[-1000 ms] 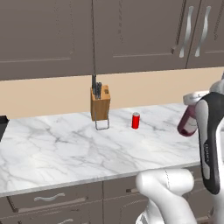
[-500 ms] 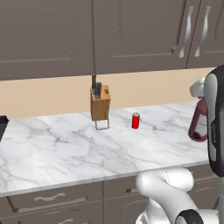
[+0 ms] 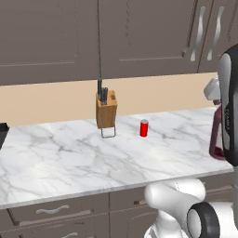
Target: Move the drinks to the dining counter.
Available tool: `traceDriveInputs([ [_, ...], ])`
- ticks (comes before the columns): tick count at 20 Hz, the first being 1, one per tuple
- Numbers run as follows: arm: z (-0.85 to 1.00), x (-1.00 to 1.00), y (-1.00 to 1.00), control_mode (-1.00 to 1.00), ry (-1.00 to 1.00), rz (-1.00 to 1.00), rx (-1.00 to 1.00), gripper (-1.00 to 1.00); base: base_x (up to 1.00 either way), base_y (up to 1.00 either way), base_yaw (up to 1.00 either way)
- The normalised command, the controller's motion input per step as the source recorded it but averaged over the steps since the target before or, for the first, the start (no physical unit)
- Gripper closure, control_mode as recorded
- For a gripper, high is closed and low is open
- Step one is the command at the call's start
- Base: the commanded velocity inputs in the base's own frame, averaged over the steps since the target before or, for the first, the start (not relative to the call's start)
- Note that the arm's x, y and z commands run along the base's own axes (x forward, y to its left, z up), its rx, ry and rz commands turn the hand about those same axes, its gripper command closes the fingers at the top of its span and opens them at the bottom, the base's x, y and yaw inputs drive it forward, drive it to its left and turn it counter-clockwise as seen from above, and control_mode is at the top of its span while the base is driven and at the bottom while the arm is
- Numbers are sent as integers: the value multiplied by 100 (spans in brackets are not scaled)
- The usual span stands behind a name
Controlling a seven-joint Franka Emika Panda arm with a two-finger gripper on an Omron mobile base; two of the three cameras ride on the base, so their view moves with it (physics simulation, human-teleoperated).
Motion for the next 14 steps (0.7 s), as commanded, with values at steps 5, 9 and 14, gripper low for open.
traceDriveInputs([
  [5, 0, 0, 0, 100, 0, 0, 0, 100, -4, -48, -3],
  [9, 0, 0, 0, 100, 0, 0, 0, 100, 17, -94, -5],
  [14, 0, 0, 0, 100, 0, 0, 0, 100, 40, -100, -25],
])
